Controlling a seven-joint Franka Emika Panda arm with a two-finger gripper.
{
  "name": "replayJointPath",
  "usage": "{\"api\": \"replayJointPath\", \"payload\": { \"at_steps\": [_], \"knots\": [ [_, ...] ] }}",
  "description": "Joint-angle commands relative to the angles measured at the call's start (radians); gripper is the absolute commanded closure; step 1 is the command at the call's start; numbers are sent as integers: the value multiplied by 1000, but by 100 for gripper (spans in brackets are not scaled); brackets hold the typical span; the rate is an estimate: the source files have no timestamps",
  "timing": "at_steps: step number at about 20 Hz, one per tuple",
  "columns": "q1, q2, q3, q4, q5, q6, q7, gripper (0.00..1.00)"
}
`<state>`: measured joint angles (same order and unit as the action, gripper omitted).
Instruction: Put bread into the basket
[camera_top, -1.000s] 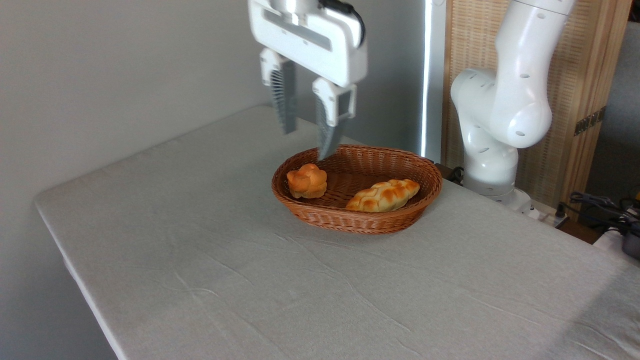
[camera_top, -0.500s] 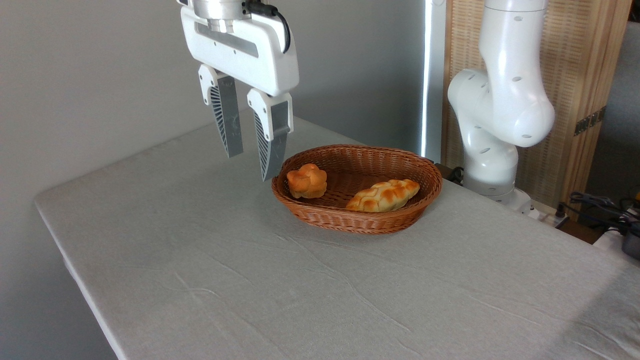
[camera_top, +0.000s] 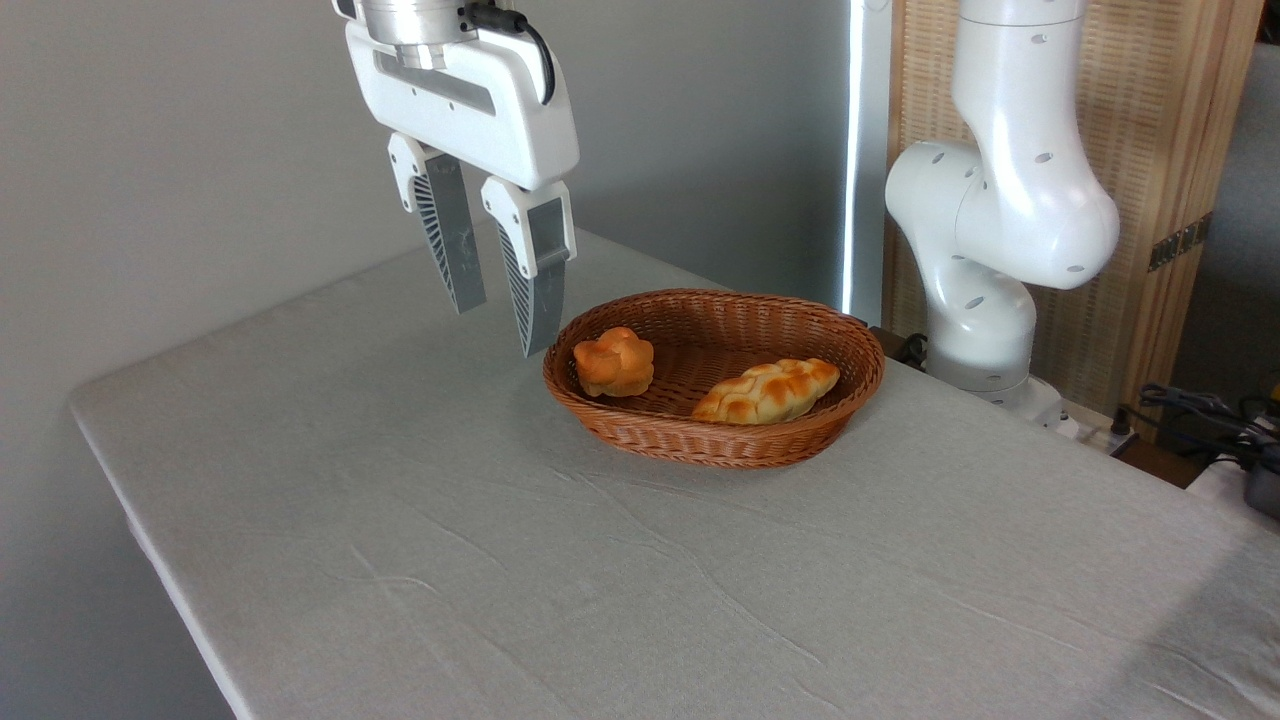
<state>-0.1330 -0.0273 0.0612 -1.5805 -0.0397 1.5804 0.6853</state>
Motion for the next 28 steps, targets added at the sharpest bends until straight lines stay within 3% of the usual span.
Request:
{"api": "replayJointPath", "payload": {
  "at_steps": [1, 13, 28],
  "knots": [
    [7, 29, 0, 47, -25, -34, 5, 0],
    [9, 21, 2, 31, -17, -28, 8, 0],
    [52, 30, -12, 22, -14, -4, 30, 0]
  ]
}}
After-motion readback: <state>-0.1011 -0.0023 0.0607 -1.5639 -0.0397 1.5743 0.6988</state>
